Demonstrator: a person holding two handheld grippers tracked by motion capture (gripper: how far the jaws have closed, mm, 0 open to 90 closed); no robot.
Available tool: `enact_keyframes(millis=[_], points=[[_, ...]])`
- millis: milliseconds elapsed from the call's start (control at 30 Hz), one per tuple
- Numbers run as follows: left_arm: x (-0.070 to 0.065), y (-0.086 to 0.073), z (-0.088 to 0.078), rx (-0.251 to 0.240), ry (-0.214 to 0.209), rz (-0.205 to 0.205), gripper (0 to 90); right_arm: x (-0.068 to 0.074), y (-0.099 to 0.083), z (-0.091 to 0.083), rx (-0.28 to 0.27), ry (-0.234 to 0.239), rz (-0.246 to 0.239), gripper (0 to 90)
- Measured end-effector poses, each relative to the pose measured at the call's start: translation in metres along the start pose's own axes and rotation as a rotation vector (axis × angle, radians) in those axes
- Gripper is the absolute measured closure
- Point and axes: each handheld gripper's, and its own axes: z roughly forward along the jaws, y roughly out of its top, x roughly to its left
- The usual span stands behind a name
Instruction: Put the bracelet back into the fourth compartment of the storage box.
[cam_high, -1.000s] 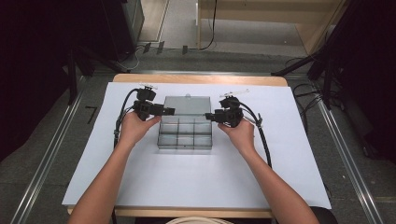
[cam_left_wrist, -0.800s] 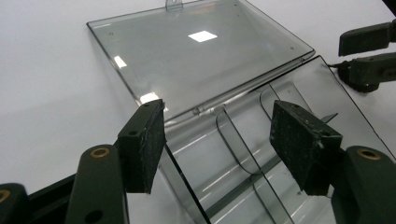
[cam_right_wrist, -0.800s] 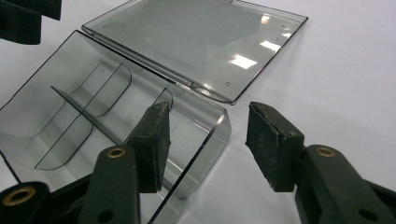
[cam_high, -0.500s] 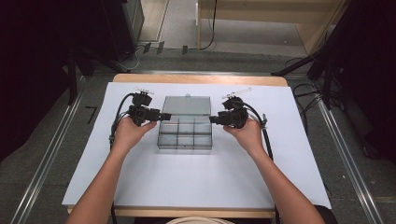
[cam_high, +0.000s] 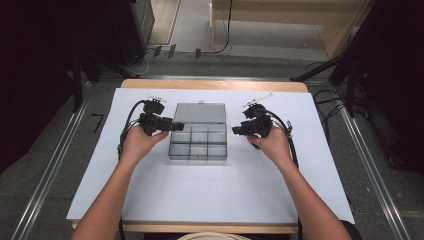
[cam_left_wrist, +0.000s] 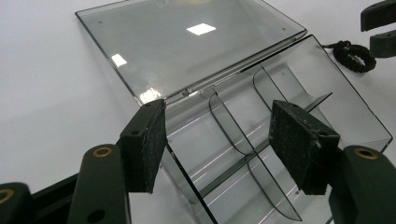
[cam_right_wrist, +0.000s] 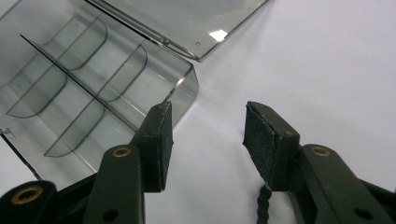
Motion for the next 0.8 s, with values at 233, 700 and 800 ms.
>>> enact_keyframes(millis=[233, 700, 800], points=[[0.004, 0.000, -0.003, -0.012, 0.006, -0.012, 38.0, -0.002, -0.009, -0.003, 0.049, -0.025, -0.009, 54.0], [0.007, 0.003, -0.006, -0.019, 0.011, -0.007, 38.1, -0.016, -0.016, -0.007, 0.124, -0.061, -0.026, 55.9], [0.008, 0.003, -0.006, -0.018, 0.011, -0.010, 38.1, -0.018, -0.016, -0.006, 0.142, -0.067, -0.031, 54.9]])
